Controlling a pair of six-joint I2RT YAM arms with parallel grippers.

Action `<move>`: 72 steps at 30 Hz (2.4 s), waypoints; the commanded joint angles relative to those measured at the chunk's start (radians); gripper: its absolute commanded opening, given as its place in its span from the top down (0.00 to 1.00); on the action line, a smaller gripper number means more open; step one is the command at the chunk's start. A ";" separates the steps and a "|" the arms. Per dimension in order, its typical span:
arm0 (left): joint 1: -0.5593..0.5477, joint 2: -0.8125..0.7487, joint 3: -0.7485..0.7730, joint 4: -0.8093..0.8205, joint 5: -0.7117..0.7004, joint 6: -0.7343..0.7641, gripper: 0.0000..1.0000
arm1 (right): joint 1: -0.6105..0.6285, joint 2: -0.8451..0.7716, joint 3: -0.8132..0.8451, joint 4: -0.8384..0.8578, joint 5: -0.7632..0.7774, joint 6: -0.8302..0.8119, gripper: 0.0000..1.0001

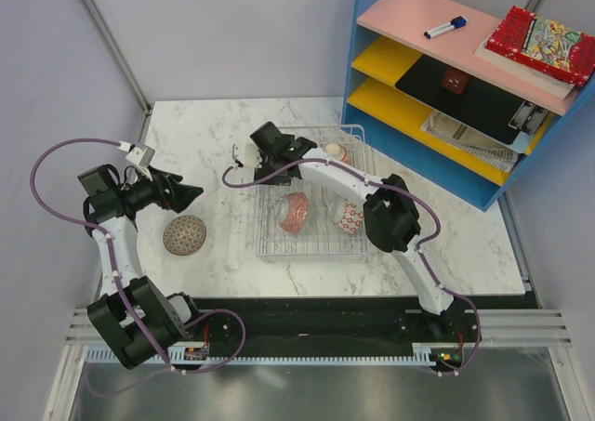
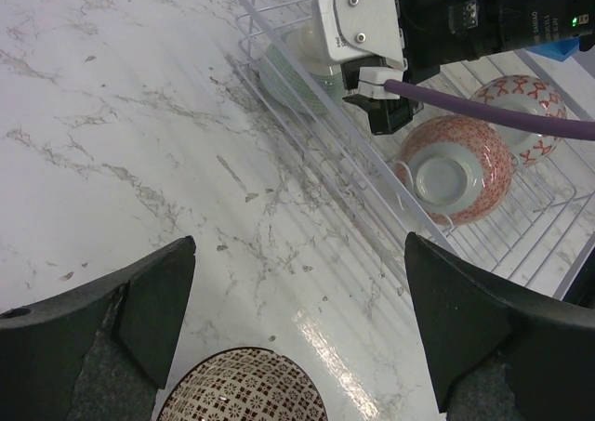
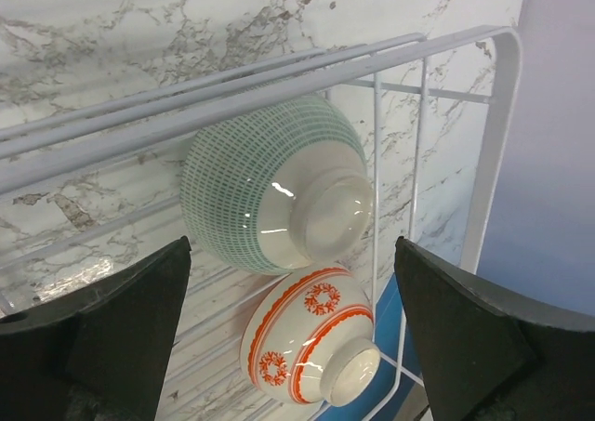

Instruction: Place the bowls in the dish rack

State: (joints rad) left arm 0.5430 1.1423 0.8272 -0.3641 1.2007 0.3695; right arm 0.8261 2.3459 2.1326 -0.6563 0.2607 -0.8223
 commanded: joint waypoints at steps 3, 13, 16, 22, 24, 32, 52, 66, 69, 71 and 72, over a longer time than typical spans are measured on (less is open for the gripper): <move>0.011 -0.012 0.001 0.017 0.043 -0.021 0.00 | -0.031 -0.096 -0.003 0.101 0.078 0.006 0.03; 0.014 -0.015 0.001 0.016 0.045 -0.024 0.00 | -0.056 0.023 0.055 0.176 0.129 -0.023 0.03; 0.012 -0.010 0.001 0.017 0.045 -0.023 0.00 | -0.056 0.044 0.058 0.199 0.152 -0.021 0.03; 0.015 0.000 0.004 0.016 0.037 -0.020 0.00 | -0.070 0.052 0.053 0.251 0.144 0.009 0.03; 0.015 0.001 0.007 0.016 0.011 -0.020 0.00 | -0.070 0.056 0.052 0.262 0.127 0.017 0.03; 0.023 -0.030 0.000 0.013 -0.200 0.032 0.00 | -0.070 0.131 0.131 0.317 0.107 0.037 0.03; 0.104 -0.021 -0.063 -0.174 -0.316 0.305 0.00 | -0.094 -0.267 -0.250 0.432 0.210 0.159 0.03; 0.173 0.037 -0.077 -0.346 -0.388 0.565 0.07 | -0.222 -0.277 -0.425 0.541 0.222 0.253 0.03; 0.186 0.046 -0.080 -0.371 -0.401 0.603 0.09 | -0.234 -0.257 -0.422 0.541 0.216 0.265 0.03; 0.190 0.053 -0.080 -0.377 -0.411 0.621 0.10 | -0.239 -0.252 -0.431 0.541 0.221 0.270 0.03; 0.192 0.056 -0.082 -0.386 -0.414 0.628 0.10 | -0.242 -0.250 -0.439 0.541 0.221 0.269 0.03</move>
State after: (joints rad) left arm 0.7208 1.1881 0.7498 -0.7067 0.8051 0.8925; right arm 0.5888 2.0872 1.7058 -0.1677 0.4706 -0.5869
